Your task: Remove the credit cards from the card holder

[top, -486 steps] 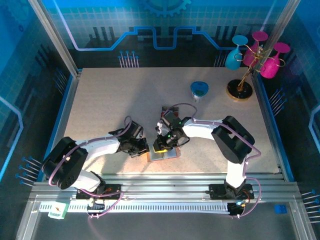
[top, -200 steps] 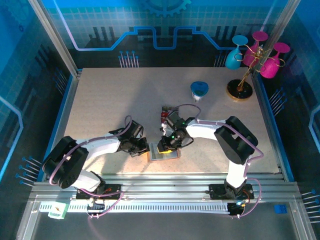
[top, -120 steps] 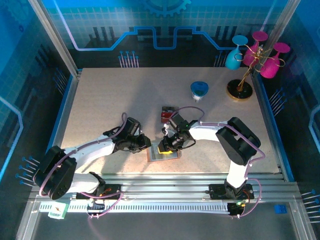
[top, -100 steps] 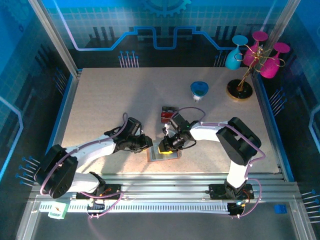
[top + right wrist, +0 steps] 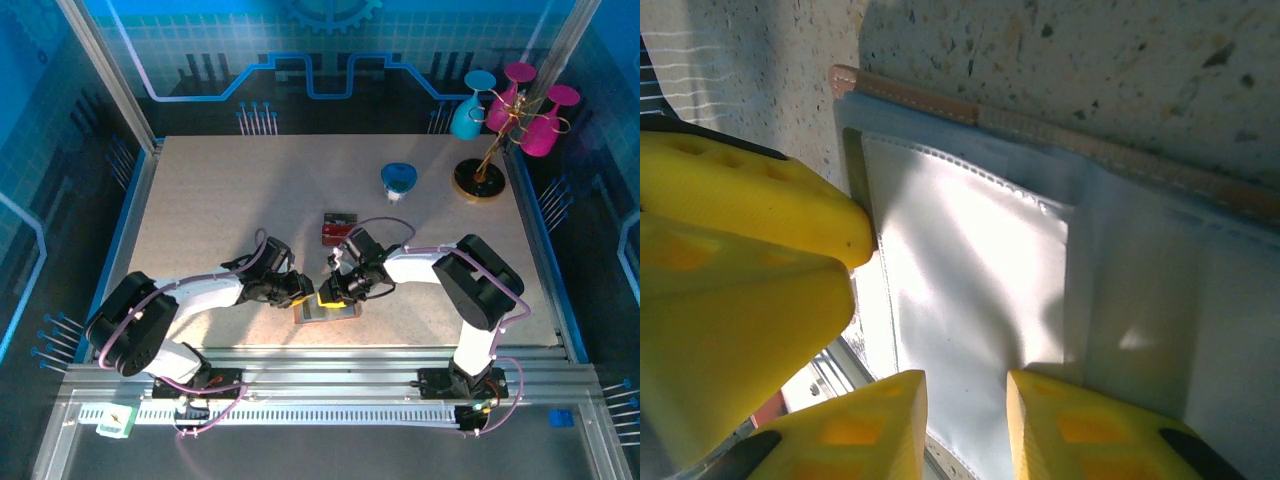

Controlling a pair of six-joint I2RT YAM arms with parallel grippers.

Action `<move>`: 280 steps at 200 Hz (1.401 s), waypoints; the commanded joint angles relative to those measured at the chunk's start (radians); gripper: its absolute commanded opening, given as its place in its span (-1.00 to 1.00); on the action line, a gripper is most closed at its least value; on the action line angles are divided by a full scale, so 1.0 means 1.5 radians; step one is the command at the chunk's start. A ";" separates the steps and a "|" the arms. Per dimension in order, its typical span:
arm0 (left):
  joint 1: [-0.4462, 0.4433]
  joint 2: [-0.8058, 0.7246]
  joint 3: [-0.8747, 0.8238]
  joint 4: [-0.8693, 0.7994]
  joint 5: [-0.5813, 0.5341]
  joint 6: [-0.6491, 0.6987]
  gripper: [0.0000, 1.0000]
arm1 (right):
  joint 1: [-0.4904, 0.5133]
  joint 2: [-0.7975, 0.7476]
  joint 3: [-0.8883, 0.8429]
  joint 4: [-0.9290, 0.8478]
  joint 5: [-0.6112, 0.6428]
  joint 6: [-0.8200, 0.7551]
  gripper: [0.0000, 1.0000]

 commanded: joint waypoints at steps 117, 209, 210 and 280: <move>-0.017 0.037 -0.030 0.071 0.031 -0.039 -0.51 | -0.008 -0.010 -0.032 0.028 -0.013 0.026 -0.47; -0.017 0.010 -0.038 0.065 0.027 -0.021 -1.00 | -0.012 -0.074 -0.026 0.017 -0.002 0.027 -0.46; -0.017 0.009 -0.038 0.064 0.026 -0.021 -1.00 | -0.011 -0.076 -0.025 0.016 -0.002 0.027 -0.46; 0.000 -0.013 -0.020 0.009 0.019 0.020 -1.00 | -0.027 -0.168 0.008 -0.071 0.029 0.004 -0.41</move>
